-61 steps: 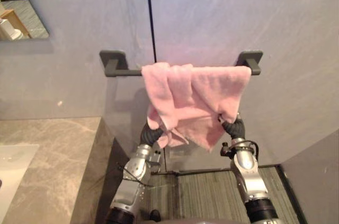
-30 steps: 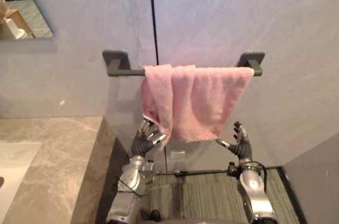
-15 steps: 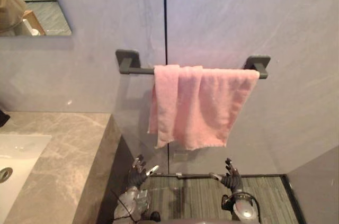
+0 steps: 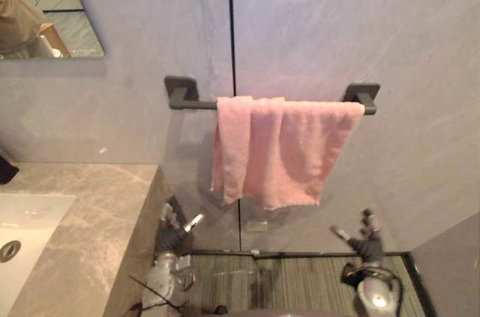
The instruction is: Organize washtable
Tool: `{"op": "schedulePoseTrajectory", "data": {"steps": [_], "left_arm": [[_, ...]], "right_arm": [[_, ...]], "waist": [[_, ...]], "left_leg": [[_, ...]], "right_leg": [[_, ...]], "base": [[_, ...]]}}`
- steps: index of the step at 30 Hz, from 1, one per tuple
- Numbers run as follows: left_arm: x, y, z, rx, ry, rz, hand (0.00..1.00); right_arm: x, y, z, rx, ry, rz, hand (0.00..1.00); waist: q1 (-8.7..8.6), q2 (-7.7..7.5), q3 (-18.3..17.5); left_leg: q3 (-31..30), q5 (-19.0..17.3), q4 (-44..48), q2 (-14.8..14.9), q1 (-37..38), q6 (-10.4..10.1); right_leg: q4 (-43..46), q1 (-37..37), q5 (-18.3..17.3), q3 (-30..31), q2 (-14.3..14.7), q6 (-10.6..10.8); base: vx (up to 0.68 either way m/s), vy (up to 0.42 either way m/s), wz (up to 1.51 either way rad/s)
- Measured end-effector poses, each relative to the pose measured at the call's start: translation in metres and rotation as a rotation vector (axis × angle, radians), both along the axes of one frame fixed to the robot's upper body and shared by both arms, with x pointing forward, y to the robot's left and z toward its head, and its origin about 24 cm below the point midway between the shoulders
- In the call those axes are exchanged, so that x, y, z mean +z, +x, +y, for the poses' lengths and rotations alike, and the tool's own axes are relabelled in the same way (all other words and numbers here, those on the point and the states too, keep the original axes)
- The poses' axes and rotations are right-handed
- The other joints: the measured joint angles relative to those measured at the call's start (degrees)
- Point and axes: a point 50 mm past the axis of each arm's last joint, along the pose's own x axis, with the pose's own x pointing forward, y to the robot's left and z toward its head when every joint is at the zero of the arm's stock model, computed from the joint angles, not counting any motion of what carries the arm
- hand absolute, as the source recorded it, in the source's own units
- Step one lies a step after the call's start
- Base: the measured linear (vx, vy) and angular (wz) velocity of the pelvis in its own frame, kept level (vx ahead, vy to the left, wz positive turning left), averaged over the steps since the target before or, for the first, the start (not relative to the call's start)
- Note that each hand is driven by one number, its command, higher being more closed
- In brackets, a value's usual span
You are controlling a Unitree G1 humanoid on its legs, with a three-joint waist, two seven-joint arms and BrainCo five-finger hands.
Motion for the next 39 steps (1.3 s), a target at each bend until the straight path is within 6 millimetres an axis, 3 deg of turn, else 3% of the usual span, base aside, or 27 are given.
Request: {"op": "schedulePoseTrajectory", "data": {"steps": [4,11,14,18,24,28,30,35,39], "left_arm": [[0.05,0.003,0.009,0.059,0.05,-0.217,0.0],[0.12,-0.009,0.02,0.138,0.131,-0.545,0.0],[0.146,-0.018,0.021,0.156,0.171,-0.676,0.0],[0.167,-0.027,0.021,0.187,0.213,-0.792,0.0],[0.191,-0.028,0.002,0.045,0.103,-0.973,0.0],[0.193,-0.015,-0.035,-0.25,-0.104,-1.019,0.0],[0.192,-0.007,-0.051,-0.371,-0.152,-1.023,0.0],[0.168,0.014,-0.094,-0.66,-0.31,-0.866,0.0],[0.151,0.022,-0.116,-0.781,-0.375,-0.758,0.0]], "right_arm": [[0.059,0.002,-0.013,-0.071,-0.119,-0.232,0.0],[0.142,0.005,0.0,-0.043,-0.225,-0.657,0.0],[0.174,0.003,0.01,0.001,-0.221,-0.88,0.0],[0.195,0.006,0.022,0.098,-0.191,-1.05,0.0],[0.212,0.016,0.056,0.426,-0.038,-1.185,0.0],[0.209,0.022,0.09,0.736,0.102,-1.174,0.0],[0.2,0.027,0.097,0.816,0.134,-1.117,0.0],[0.16,0.047,0.114,0.943,0.209,-0.867,0.0],[0.13,0.057,0.116,0.962,0.205,-0.69,0.0]], "waist": [[0.07,-0.09,-0.3],[0.07,0.65,-1.8],[0.07,1.1,-2.3],[-0.02,1.73,-2.8],[-0.03,2.31,-3.2],[-0.09,2.47,-3.5],[-0.11,2.14,-3.4],[-0.21,2.06,-3.5],[-0.22,1.69,-3.5]], "left_leg": [[0.4,-0.3,0.3,-0.1,0.3,0.1],[1.2,-0.4,0.4,0.0,1.4,0.1],[1.3,-0.4,0.4,-0.1,2.1,0.1],[0.8,-0.4,0.3,-0.2,2.9,0.1],[0.5,-0.4,0.2,-0.2,3.1,0.1],[0.3,-0.4,0.0,-0.6,3.3,0.1],[0.2,-0.3,0.0,-0.8,3.3,0.2],[0.4,-0.3,0.0,-1.0,2.9,0.3],[0.4,-0.3,0.2,-1.0,2.7,0.3]], "right_leg": [[0.6,0.0,-0.1,0.0,-0.2,-0.1],[0.6,0.5,-0.3,1.1,-0.1,-0.2],[0.6,1.0,-0.4,1.4,-0.1,-0.2],[0.2,1.1,-0.4,1.7,0.0,-0.3],[-0.2,1.5,0.0,1.7,0.0,-0.1],[-0.8,2.1,0.2,1.6,-0.1,0.2],[-0.9,2.1,0.3,1.6,-0.1,0.3],[-1.5,1.8,0.7,1.9,-0.2,0.4],[-1.7,1.6,0.7,2.2,-0.1,0.3]], "base": [[0.05,-0.008,-0.03],[0.02,-0.013,-0.07],[-0.02,-0.012,-0.04],[-0.05,-0.007,0.0],[-0.04,-0.006,0.01],[-0.01,0.001,0.02],[0.0,0.0,0.0],[0.0,-0.002,-0.04],[0.0,0.0,0.0]]}}
